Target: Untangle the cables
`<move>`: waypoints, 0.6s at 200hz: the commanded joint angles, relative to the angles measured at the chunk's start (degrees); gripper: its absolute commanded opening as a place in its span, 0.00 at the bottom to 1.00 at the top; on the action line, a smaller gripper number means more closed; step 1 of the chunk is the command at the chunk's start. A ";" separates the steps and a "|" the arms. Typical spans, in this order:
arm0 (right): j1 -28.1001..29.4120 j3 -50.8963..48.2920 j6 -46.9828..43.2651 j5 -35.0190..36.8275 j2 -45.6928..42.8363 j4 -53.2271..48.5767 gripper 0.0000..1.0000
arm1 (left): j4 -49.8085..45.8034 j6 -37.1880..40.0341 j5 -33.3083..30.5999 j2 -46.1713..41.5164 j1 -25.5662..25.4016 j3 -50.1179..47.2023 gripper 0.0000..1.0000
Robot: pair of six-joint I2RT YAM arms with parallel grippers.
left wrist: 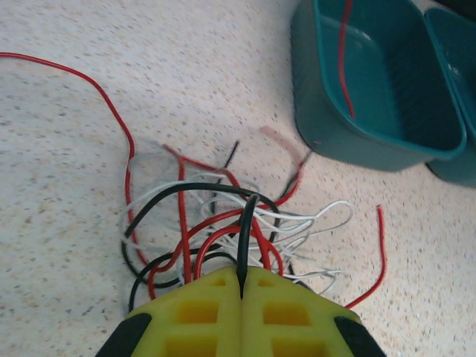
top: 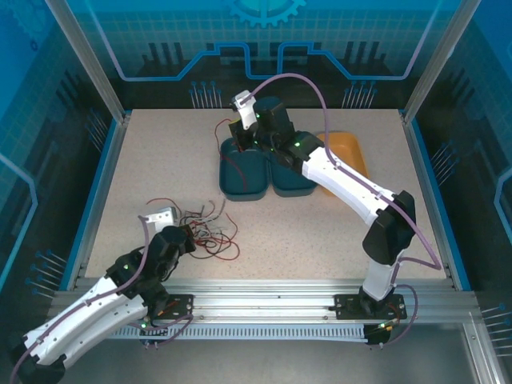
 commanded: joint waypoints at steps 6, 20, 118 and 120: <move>-1.04 1.29 1.35 2.40 2.78 -1.14 0.00 | -4.97 -3.40 -5.48 -2.62 0.50 1.20 0.00; -1.38 1.34 1.99 3.24 3.61 -2.00 0.00 | -3.73 -3.62 -5.40 -3.09 0.51 0.70 0.00; -2.48 -0.56 8.96 1.76 9.86 -9.73 0.00 | 6.69 1.02 -2.40 0.41 1.63 1.41 0.03; -2.48 -0.48 8.97 1.55 10.07 -9.91 0.00 | 6.88 1.18 -2.01 0.79 1.82 1.60 0.03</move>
